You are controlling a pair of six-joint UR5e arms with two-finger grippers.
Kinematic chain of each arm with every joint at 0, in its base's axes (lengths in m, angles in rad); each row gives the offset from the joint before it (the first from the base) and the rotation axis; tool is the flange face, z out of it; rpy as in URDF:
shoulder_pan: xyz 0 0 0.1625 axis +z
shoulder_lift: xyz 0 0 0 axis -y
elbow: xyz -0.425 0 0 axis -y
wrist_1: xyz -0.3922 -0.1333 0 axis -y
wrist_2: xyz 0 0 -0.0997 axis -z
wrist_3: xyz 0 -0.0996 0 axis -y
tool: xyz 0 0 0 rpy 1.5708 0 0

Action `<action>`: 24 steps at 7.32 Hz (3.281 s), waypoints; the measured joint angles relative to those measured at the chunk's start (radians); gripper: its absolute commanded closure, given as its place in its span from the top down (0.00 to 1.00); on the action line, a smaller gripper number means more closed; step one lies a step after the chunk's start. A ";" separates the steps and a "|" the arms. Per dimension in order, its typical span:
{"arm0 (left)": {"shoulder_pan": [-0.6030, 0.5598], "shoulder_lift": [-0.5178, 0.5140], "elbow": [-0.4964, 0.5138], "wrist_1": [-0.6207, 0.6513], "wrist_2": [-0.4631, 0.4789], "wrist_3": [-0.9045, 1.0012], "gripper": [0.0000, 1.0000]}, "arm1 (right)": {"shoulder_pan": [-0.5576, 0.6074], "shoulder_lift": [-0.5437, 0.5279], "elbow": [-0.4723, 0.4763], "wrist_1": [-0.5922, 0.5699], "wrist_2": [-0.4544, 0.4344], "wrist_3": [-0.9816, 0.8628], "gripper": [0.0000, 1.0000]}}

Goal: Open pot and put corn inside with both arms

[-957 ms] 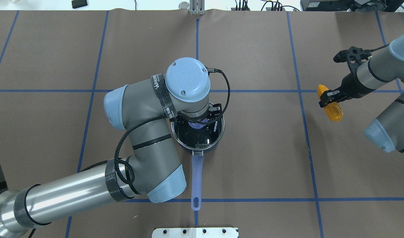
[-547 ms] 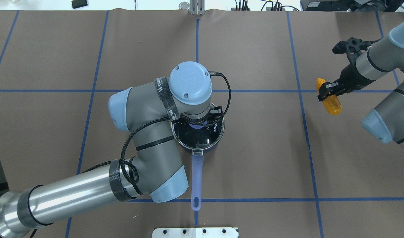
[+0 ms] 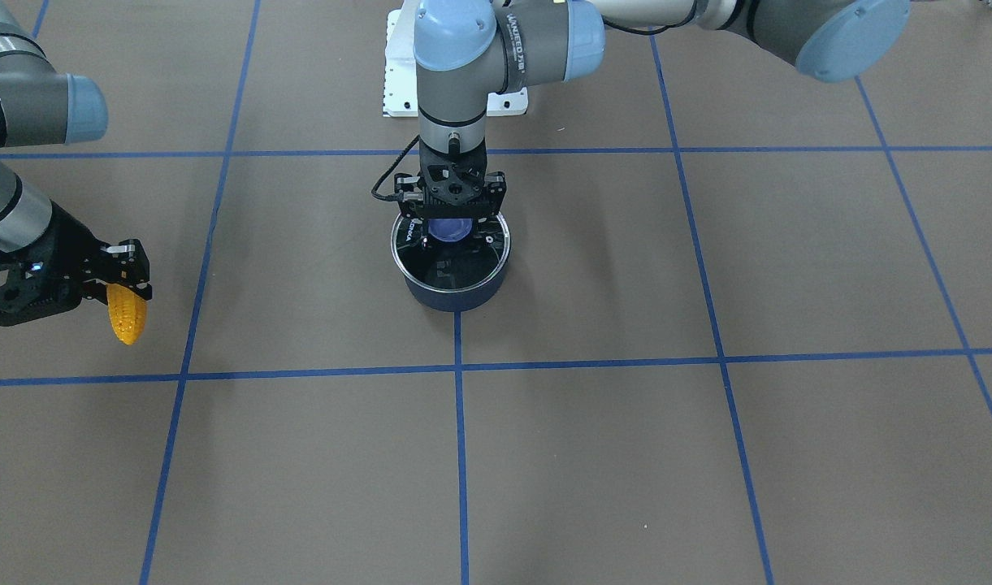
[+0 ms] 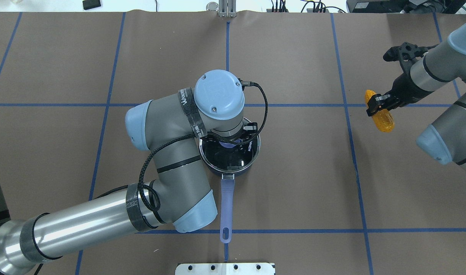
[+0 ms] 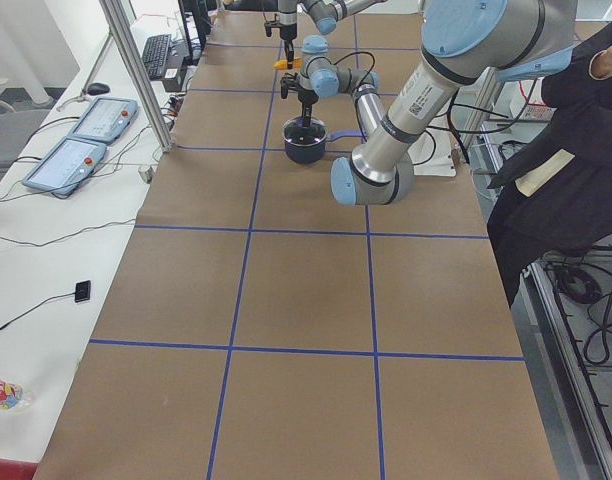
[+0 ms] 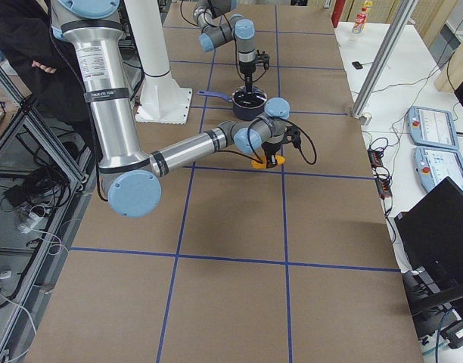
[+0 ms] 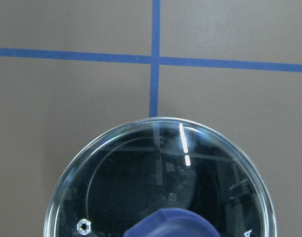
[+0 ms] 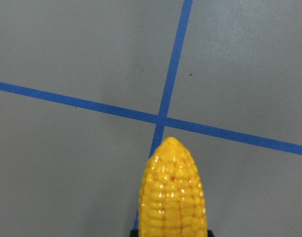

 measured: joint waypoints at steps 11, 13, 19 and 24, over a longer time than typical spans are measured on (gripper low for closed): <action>-0.446 0.528 -0.276 -0.086 -0.262 0.689 0.52 | -0.106 0.298 0.096 -0.305 -0.047 0.275 0.09; -0.522 0.625 -0.166 -0.272 -0.306 0.820 0.52 | -0.159 0.350 0.108 -0.333 -0.088 0.380 0.09; -0.620 0.832 0.029 -0.661 -0.413 0.983 0.53 | -0.503 0.528 0.117 -0.436 -0.406 0.708 0.09; -0.615 0.984 -0.070 -0.739 -0.412 0.919 0.54 | -0.548 0.579 0.023 -0.405 -0.459 0.718 0.07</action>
